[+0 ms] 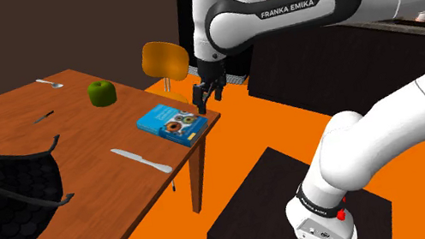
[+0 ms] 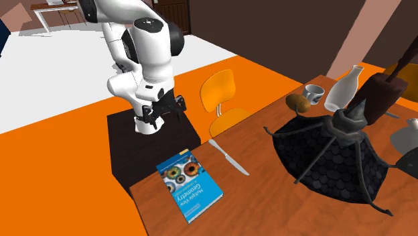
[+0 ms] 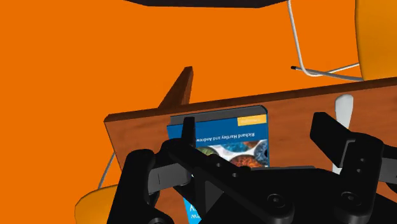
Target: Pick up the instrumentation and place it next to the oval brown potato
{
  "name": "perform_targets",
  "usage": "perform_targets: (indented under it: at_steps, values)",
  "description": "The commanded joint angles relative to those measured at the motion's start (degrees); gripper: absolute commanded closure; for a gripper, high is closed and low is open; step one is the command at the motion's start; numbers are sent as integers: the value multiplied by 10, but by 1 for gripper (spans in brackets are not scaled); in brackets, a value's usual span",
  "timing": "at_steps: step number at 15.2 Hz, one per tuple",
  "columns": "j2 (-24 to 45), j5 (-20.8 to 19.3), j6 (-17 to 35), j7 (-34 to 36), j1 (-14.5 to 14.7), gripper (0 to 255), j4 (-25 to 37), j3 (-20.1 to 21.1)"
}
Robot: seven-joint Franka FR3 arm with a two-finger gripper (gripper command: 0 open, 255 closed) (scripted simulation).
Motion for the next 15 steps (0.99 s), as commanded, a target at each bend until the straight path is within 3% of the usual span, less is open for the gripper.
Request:
perform_targets:
  at_steps: [1, 8, 15]
  values:
    - [36, 5, 26, 11, 8, 0, 12, 13]
    - [164, 9, 101, 54, 31, 0, 67, 59]
    - [300, -16, 152, 104, 55, 0, 152, 97]
